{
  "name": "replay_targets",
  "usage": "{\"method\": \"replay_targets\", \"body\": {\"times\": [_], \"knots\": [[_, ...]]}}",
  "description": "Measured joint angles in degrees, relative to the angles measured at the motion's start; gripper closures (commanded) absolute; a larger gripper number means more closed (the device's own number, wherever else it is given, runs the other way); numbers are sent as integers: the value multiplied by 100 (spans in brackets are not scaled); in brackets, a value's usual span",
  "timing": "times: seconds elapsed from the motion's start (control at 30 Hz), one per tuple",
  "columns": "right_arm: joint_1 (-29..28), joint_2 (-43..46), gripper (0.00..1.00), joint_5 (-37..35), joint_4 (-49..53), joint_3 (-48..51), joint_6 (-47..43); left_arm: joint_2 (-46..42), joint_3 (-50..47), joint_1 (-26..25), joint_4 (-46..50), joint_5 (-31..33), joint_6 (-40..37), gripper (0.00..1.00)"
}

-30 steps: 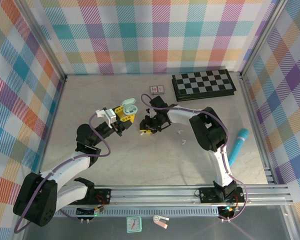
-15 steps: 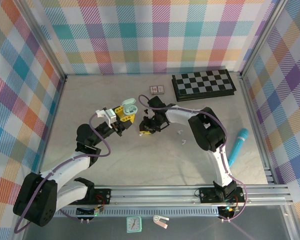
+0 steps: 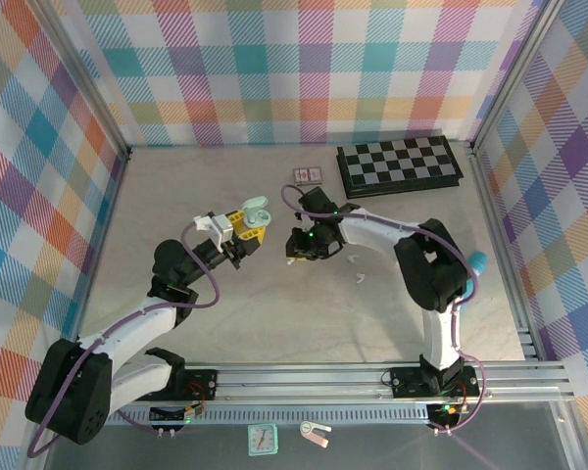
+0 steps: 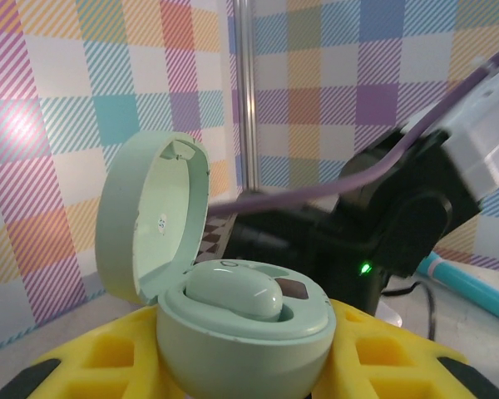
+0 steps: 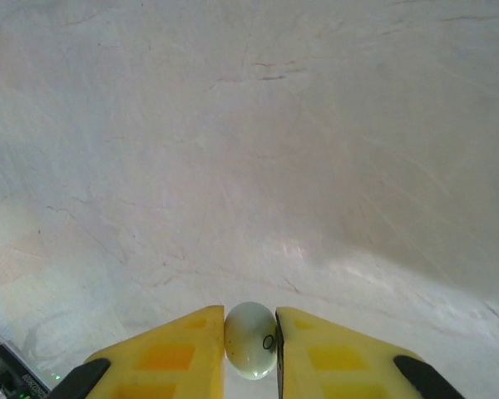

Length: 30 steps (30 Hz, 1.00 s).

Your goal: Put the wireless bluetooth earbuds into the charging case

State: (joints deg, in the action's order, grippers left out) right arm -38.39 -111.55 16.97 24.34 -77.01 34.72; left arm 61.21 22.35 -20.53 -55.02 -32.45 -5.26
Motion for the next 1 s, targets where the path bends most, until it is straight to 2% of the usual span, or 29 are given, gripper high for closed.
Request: {"method": "replay_targets", "body": {"times": [0.23, 0.57, 1.0], "knots": [[76, 909, 79, -382, 297, 376, -162, 94, 0, -7, 127, 48, -131, 67], [90, 2037, 79, -678, 850, 426, -361, 739, 0, -264, 116, 125, -313, 67], [90, 2627, 79, -686, 1381, 146, -466, 1609, 205, -540, 125, 166, -579, 67]]}}
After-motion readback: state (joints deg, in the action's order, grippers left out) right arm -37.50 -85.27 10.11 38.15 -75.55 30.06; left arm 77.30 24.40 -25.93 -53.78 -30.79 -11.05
